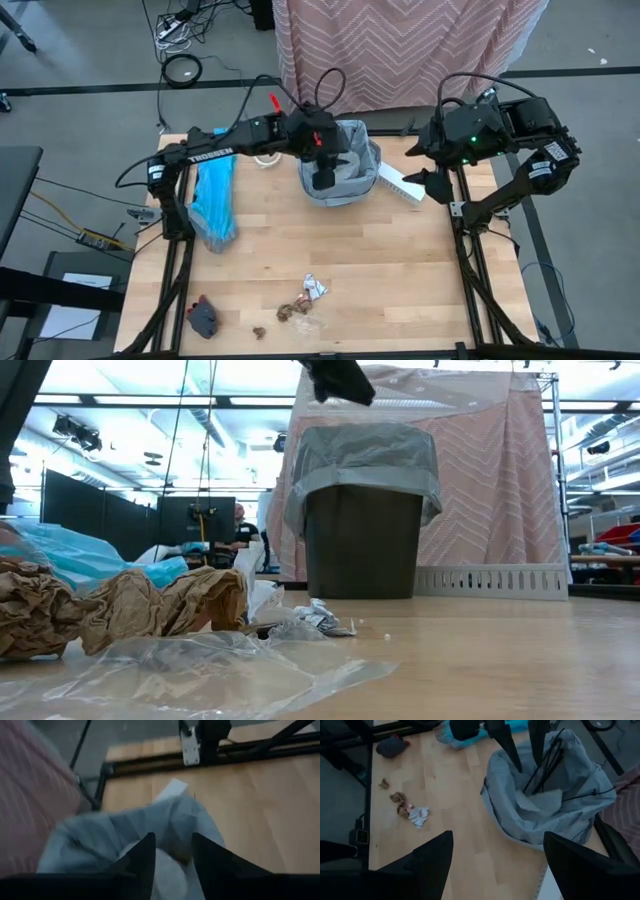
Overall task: Place trash/remove bag and relplace
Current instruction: Put the brown napkin into the trash bin
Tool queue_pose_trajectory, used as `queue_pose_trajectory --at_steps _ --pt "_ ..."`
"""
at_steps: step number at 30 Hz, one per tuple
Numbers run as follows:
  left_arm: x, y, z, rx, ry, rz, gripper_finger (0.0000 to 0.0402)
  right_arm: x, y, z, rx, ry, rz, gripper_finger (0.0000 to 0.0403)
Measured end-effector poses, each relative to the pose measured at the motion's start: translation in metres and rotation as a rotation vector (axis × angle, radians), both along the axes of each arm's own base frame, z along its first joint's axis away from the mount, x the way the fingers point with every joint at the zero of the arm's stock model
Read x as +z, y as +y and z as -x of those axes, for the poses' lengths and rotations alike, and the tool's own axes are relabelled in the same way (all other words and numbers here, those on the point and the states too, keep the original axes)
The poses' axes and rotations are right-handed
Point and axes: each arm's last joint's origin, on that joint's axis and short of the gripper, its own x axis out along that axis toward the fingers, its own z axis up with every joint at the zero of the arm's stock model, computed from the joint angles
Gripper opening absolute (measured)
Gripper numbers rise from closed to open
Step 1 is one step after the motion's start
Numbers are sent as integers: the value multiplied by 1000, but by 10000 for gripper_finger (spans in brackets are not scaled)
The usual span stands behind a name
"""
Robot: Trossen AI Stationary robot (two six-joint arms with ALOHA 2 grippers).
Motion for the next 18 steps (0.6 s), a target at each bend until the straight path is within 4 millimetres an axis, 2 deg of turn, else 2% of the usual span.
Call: queue_pose_trajectory --at_steps 3,6,11,18 --pt "7 -11 11 34 79 149 148 0 1 0 14 1 -22 296" --pt "6 -40 28 -43 238 282 144 0 2 0 24 1 -32 296" --pt "-19 -119 48 -209 561 306 123 0 7 0 53 1 -29 293" --pt "-60 -218 72 -313 739 355 118 0 12 1 87 2 -26 291"
